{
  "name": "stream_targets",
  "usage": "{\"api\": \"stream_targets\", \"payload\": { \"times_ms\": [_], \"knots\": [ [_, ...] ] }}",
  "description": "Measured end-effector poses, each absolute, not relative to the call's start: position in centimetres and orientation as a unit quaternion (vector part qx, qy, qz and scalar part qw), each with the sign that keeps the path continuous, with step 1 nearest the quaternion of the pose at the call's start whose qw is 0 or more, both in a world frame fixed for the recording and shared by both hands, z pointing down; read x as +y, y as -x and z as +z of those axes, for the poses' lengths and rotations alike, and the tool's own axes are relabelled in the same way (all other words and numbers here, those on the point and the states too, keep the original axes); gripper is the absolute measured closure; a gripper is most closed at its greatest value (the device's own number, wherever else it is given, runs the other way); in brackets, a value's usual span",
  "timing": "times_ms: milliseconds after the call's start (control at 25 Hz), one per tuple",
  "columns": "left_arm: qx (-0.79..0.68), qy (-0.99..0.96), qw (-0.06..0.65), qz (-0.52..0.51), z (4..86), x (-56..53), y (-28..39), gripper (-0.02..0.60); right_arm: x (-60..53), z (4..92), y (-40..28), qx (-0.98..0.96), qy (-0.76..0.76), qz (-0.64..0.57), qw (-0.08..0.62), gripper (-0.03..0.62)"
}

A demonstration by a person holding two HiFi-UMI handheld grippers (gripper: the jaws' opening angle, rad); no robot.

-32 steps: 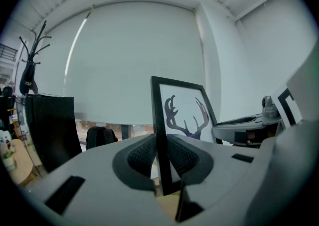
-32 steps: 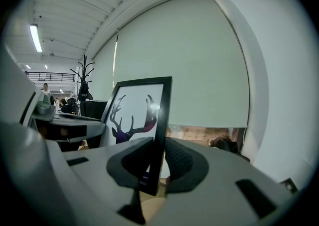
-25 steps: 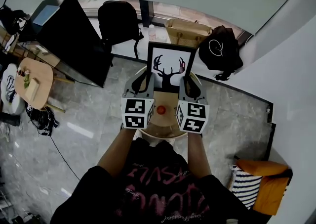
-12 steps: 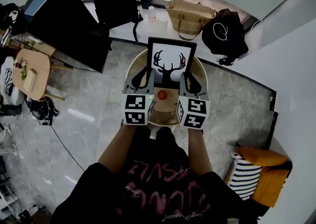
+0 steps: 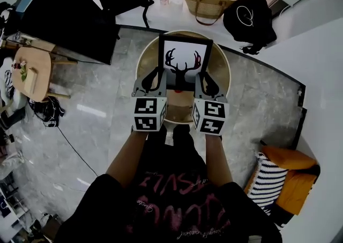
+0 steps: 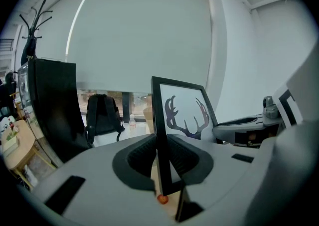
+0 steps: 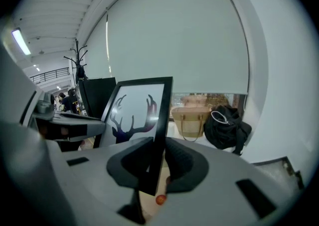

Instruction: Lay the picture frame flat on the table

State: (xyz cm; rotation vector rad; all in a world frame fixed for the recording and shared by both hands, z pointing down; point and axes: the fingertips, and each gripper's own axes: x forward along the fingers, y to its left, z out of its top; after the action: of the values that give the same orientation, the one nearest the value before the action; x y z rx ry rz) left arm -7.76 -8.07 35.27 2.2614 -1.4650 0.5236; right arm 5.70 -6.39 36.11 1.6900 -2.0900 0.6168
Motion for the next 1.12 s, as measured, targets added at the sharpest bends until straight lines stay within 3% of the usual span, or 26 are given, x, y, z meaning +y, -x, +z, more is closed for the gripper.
{"api": "stream_targets", "payload": {
  "times_ms": [1120],
  "knots": [
    [-0.495, -0.763, 0.305, 0.285, 52.2, -3.2, 6.8, 0.511, -1.4, 53.1, -6.7, -0.702, -0.567, 0.341, 0.263, 0.513]
  ]
}}
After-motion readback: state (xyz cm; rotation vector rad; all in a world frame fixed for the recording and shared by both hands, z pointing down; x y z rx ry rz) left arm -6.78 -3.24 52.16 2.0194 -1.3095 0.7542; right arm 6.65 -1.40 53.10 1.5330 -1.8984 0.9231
